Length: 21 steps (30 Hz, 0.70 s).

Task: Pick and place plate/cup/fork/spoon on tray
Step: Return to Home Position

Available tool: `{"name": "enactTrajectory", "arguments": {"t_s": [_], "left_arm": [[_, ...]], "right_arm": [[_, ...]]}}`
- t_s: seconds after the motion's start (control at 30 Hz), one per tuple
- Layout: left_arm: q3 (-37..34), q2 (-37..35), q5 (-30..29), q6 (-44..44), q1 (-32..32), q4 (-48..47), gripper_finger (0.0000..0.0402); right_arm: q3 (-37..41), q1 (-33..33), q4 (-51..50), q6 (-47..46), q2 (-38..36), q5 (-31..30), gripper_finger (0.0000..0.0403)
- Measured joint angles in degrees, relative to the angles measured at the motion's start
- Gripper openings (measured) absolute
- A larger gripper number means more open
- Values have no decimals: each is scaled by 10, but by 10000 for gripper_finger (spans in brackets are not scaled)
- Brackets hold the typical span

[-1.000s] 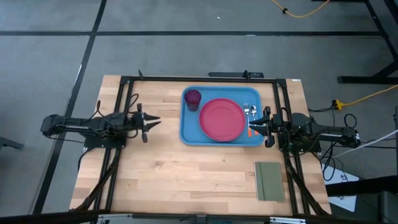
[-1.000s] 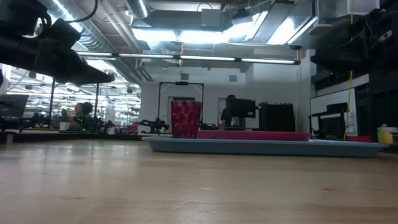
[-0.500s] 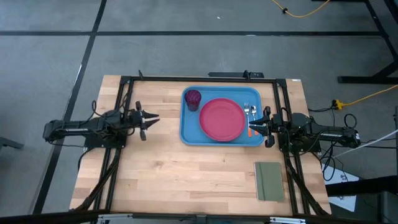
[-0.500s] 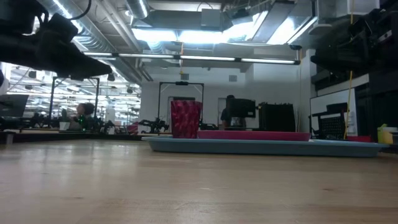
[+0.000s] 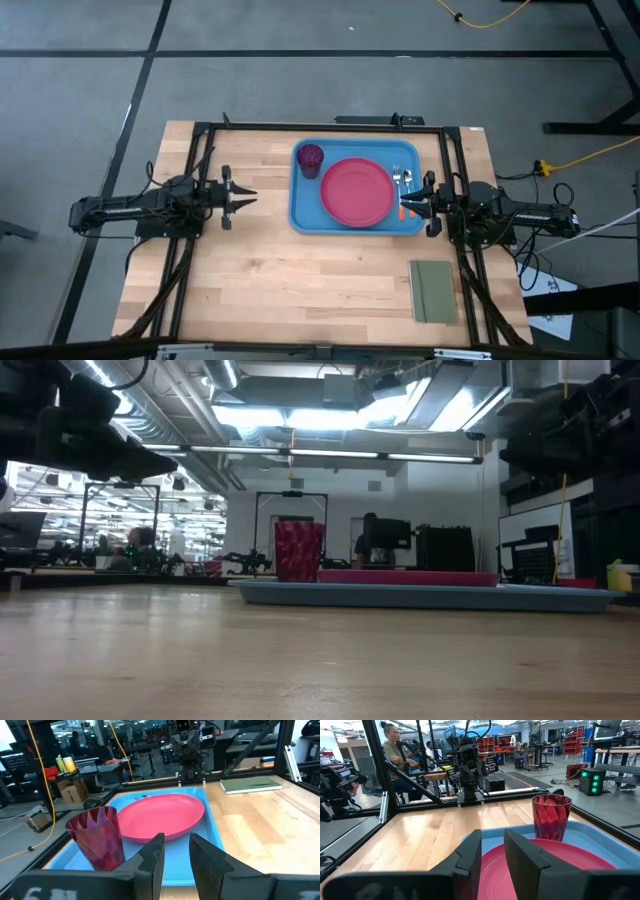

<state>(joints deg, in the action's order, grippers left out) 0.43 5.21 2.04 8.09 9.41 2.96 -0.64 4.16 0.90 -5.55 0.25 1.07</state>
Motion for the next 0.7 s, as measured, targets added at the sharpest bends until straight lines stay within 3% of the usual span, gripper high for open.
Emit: {"name": "enactTrajectory", "arguments": {"t_s": [0.37, 0.7], "left_arm": [[1, 24, -20, 0, -15, -25, 82], [1, -5, -20, 0, -37, -23, 82]], "right_arm": [[0, 0, 0, 0, 0, 0, 88], [0, 0, 0, 0, 0, 0, 88]]}}
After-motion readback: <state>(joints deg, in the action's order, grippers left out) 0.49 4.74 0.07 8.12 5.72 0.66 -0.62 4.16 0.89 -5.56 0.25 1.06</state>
